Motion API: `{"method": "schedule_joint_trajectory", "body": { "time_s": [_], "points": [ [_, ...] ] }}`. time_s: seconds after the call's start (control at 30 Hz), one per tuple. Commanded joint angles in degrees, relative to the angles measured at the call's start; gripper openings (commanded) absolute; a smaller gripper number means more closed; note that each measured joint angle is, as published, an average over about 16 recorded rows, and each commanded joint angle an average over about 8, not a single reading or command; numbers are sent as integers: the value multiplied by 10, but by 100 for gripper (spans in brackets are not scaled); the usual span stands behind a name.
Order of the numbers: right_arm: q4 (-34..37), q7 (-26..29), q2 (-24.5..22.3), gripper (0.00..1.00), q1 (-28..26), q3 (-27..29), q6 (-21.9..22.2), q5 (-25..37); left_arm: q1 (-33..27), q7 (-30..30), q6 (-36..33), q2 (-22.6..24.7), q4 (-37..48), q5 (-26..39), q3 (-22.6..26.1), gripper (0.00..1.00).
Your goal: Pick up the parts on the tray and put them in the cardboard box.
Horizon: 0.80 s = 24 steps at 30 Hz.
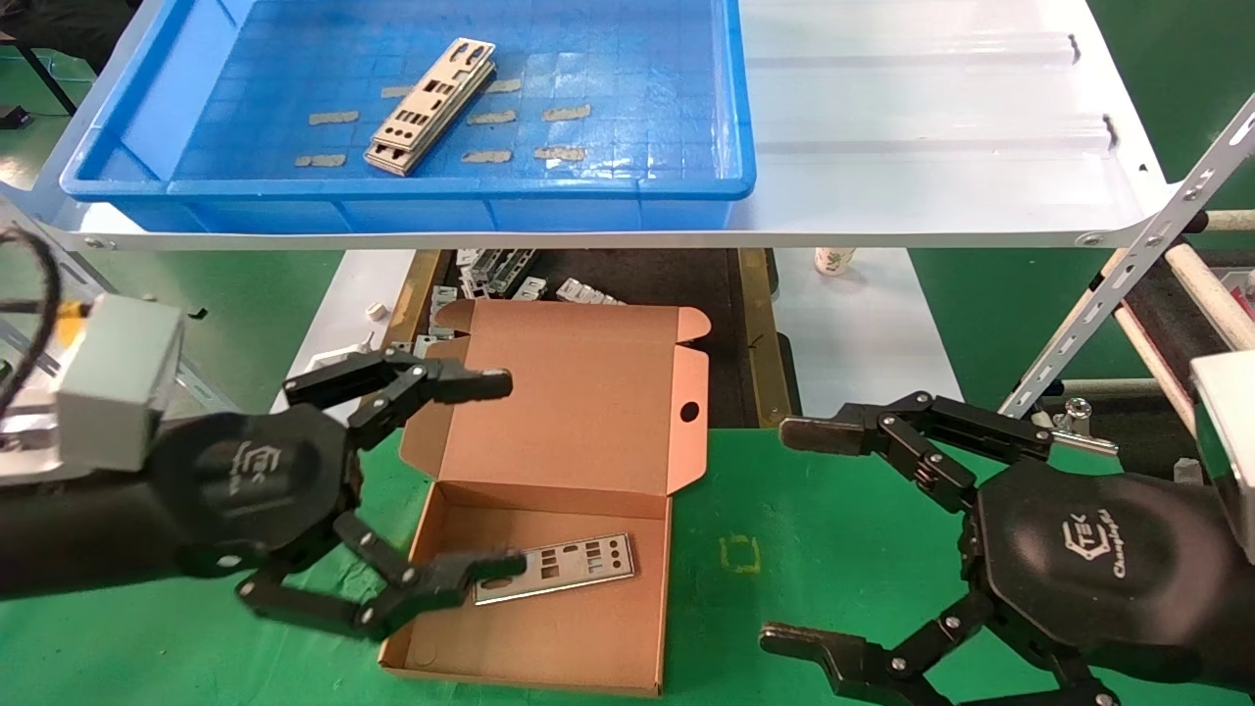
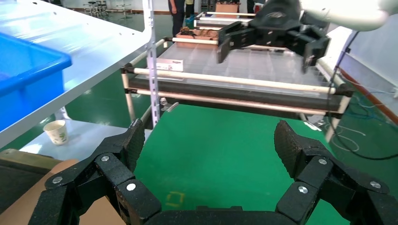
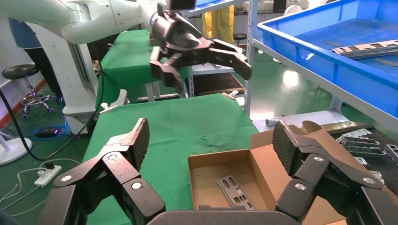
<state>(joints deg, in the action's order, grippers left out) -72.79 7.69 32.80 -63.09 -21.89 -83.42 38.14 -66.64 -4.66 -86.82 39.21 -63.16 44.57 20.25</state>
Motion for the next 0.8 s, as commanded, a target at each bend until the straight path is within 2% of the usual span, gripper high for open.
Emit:
{"method": "schedule_joint_trajectory", "body": {
  "time_s": [0.03,0.4,0.8],
  "points": [
    [0,0,0,100,0,0,0,0,11,-13,2,-9,-22,-6,-9,100],
    [0,0,0,100,0,0,0,0,56,-64,12,-46,-115,-30,-46,100],
    [0,0,0,100,0,0,0,0,55,-63,13,-45,-112,-31,-46,100]
  ]
}}
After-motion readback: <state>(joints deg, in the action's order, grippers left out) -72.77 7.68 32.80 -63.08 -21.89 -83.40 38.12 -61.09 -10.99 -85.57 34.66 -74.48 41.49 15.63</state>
